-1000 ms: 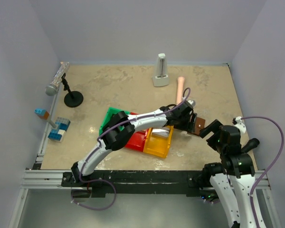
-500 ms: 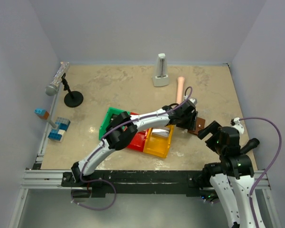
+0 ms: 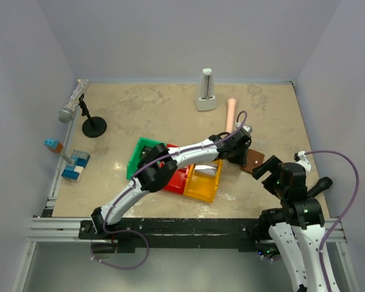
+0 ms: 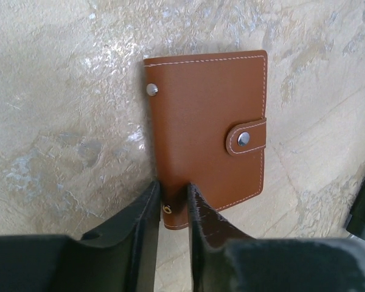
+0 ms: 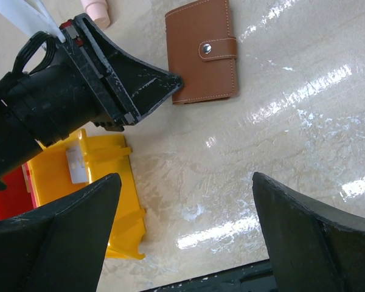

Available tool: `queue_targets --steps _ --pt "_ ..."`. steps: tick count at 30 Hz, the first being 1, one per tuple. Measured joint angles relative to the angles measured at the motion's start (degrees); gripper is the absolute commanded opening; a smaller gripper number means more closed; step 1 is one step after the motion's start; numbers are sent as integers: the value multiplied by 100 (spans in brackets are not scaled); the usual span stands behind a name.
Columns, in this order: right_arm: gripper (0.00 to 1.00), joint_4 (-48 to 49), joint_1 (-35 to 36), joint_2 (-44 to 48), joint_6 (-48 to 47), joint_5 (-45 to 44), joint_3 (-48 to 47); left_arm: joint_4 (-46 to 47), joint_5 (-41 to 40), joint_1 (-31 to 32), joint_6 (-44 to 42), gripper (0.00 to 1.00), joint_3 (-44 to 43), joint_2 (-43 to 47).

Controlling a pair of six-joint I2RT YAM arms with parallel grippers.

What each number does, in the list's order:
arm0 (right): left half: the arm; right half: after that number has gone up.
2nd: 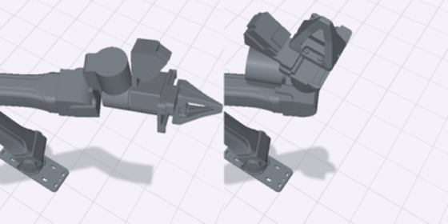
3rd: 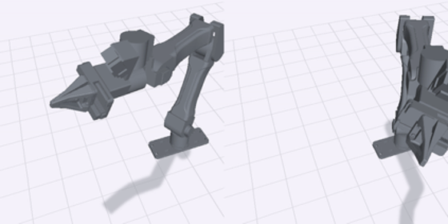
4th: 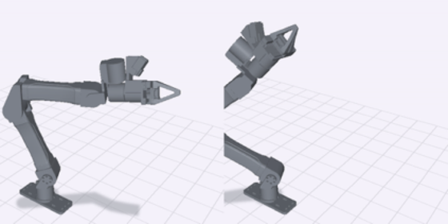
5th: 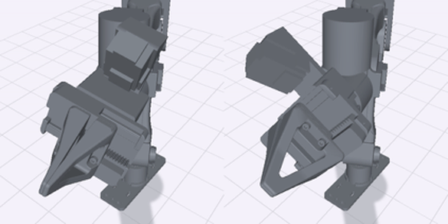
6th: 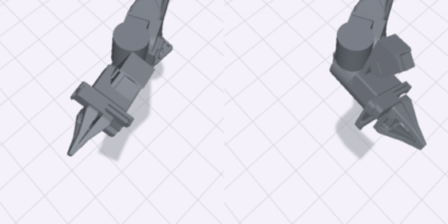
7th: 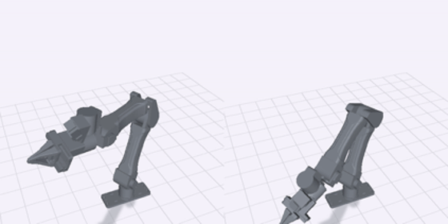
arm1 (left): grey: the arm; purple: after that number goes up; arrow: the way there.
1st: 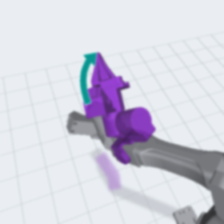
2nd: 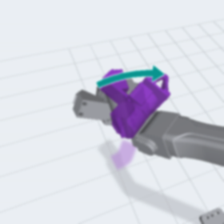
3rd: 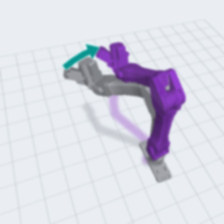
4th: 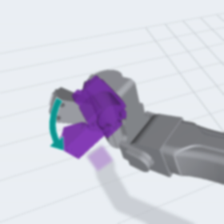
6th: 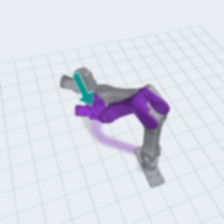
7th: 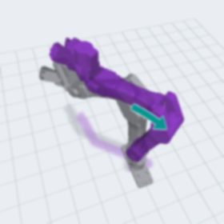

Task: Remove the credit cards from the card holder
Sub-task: Pick up the card holder from the center of the board.

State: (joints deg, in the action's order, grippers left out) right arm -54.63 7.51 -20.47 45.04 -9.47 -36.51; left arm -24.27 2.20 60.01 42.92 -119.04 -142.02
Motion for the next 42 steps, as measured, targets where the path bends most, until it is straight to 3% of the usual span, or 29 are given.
queue_targets --steps 7,23,37,42 --pt "94 0 0 0 -4 2 22 358 4 -9 17 0 323 125" --pt "94 -39 0 -9 -96 0 -28 903 232 -31 59 0 1753 1108" --pt "97 -120 0 -109 -680 26 -881 1355 354 -140 116 0 2343 2291" --pt "99 -96 0 -247 -828 417 -1117 1591 400 -155 151 0 3099 2999"
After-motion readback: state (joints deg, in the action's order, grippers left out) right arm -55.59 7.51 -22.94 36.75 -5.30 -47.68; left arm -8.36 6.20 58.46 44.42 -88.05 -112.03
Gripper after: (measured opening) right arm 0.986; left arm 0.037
